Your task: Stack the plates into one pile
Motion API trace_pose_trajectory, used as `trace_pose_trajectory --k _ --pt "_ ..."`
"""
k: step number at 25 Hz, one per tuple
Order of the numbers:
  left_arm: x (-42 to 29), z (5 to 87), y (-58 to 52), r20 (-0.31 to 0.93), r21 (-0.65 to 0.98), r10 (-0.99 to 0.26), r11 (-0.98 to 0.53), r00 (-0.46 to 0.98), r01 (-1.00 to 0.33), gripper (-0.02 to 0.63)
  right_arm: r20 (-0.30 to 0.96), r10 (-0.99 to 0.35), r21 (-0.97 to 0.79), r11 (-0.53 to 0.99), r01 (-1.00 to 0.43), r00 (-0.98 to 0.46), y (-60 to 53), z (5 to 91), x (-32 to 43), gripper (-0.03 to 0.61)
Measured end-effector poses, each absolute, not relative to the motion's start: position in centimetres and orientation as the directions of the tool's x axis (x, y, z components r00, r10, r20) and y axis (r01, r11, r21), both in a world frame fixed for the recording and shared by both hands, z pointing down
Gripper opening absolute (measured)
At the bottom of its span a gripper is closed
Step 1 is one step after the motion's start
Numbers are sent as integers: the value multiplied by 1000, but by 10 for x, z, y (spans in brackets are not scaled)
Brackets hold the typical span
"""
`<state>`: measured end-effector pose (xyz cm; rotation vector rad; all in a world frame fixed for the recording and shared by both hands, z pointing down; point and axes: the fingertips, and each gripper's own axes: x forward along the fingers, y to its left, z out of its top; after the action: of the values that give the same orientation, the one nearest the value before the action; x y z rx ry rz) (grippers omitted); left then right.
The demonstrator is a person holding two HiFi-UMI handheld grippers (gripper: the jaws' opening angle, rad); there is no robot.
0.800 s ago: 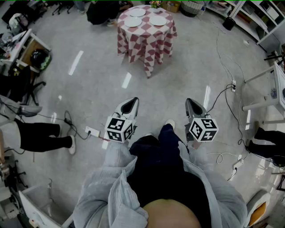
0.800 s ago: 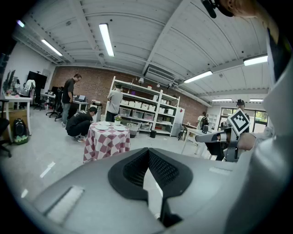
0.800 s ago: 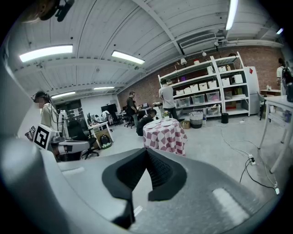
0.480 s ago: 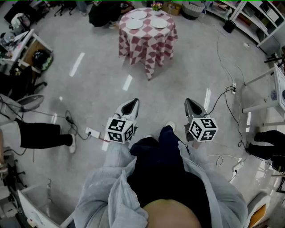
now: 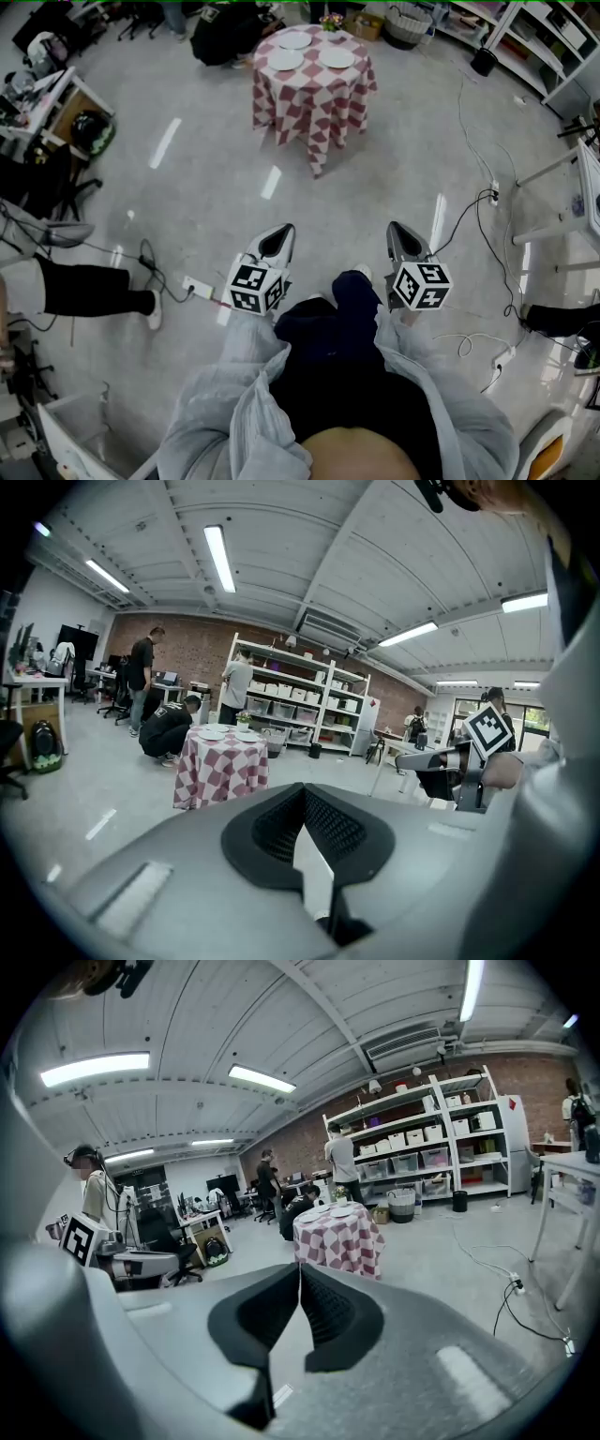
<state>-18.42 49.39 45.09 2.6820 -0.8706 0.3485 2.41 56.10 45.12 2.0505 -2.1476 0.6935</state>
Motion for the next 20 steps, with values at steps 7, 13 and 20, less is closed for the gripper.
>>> trace_pose_trajectory --k 7,13,20 --pt "-190 462 483 338 216 -538 -754 772 -620 15 381 -918 -270 4 -963 -110 541 460 23 199" --pt "-181 459 448 329 214 -565 -736 757 -642 15 385 -911 -259 46 -965 -146 496 459 32 275" --pt "-157 446 372 321 186 -595 -723 737 -665 15 369 -907 -258 109 -960 -202 411 447 54 276"
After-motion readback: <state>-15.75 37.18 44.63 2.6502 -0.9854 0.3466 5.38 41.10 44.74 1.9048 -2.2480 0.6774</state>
